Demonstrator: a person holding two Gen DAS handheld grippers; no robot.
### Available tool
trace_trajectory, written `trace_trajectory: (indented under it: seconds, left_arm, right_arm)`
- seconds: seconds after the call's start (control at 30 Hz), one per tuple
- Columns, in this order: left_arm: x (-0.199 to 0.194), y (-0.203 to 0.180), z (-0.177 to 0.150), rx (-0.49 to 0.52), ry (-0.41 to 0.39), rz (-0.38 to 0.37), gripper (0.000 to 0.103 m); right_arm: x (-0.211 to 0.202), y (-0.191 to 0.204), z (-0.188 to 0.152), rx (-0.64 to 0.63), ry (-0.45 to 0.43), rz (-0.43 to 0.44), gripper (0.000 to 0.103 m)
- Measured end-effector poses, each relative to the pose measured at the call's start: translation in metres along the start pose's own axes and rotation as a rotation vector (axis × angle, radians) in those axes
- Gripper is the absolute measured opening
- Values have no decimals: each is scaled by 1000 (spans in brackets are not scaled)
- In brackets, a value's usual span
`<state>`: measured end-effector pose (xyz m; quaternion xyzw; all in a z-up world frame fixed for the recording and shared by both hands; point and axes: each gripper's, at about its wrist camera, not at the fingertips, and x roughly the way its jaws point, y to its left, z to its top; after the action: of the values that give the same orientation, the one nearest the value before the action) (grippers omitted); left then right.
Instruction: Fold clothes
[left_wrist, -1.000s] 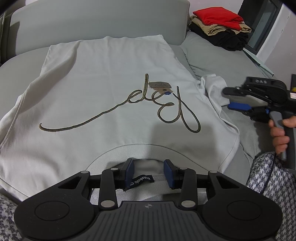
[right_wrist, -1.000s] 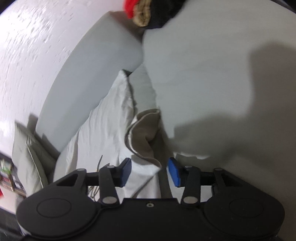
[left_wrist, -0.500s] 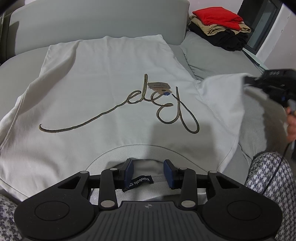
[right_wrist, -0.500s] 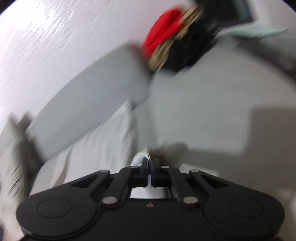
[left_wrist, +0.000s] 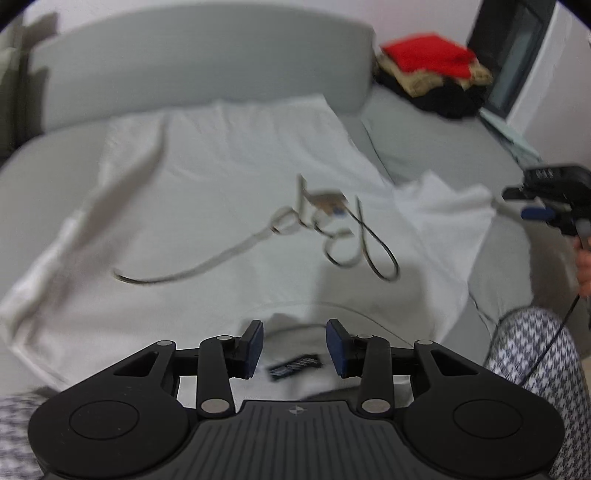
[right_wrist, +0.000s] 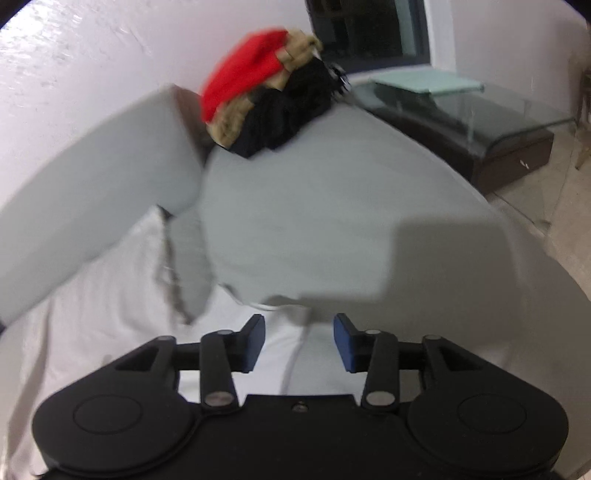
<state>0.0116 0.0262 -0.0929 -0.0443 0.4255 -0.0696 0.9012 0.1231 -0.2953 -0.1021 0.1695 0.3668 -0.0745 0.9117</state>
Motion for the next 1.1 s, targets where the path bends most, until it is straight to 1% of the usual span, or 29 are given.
trace_trajectory:
  seconds: [0.07,0.1,0.13,0.17,0.2,0.27,0.33,0.37,0.4,0.43,0.47,0.5,0.57,0.6,0.63,0.7,0.77,0.8,0.87,0.93,1.0,1.1]
  left_arm:
    - [-7,14,-3,-31,-28,87,37]
    - [-5,21,-5,-54,-23,125,33]
    - [-2,27,-6,-78,-15,158,31]
    - [1,34,-8,-102,-7,192,23]
    - [4,41,-9,-126,1,225,16]
    - [13,42,-12,-129,41,228,12]
    - [21,30,-17,-63,81,232,10]
    - [22,23,-18,-11,90,239,7]
    - [21,15,-18,47,97,247,6]
    - [18,14,-18,66,102,243,5]
    - [13,18,-16,46,101,217,7]
    - [6,28,-16,-1,89,180,16]
    - [-15,54,-20,-120,20,127,23]
    - [-26,68,-23,-173,-27,118,25]
    - [-38,81,-25,-221,-76,125,26]
    - [-61,111,-32,-330,-164,145,38]
    - [-79,141,-39,-461,-234,156,38]
    - [-83,159,-41,-544,-256,153,38]
    - [-80,185,-49,-682,-259,108,38]
    - [-75,210,-57,-815,-256,56,38]
    - [-70,235,-65,-947,-252,4,38]
    - [-51,252,-71,-1088,-235,-125,38]
  right_arm:
    - [-6,13,-8,-43,24,87,38]
    - [-5,22,-15,-81,55,132,32]
    - [-2,32,-23,-120,97,177,21]
    - [3,41,-32,-138,144,216,18]
    - [7,51,-42,-156,192,254,17]
    - [13,69,-64,-191,275,310,17]
    - [13,84,-84,-247,335,340,17]
    - [12,91,-94,-276,365,355,18]
    - [11,96,-103,-307,396,347,18]
    - [9,98,-111,-338,403,339,18]
    - [3,100,-115,-365,389,331,18]
    - [-1,101,-116,-379,396,325,19]
    - [-8,99,-112,-350,415,355,26]
    - [-11,98,-109,-327,412,381,32]
    - [-14,99,-107,-315,394,405,41]
    - [-18,102,-105,-292,364,448,52]
    - [-15,109,-106,-246,385,494,53]
    - [-8,111,-107,-200,419,515,53]
    - [5,113,-109,-107,487,555,53]
    - [19,115,-116,-43,538,554,53]
    - [26,117,-120,-18,556,534,54]
    - [26,122,-122,-30,555,531,57]
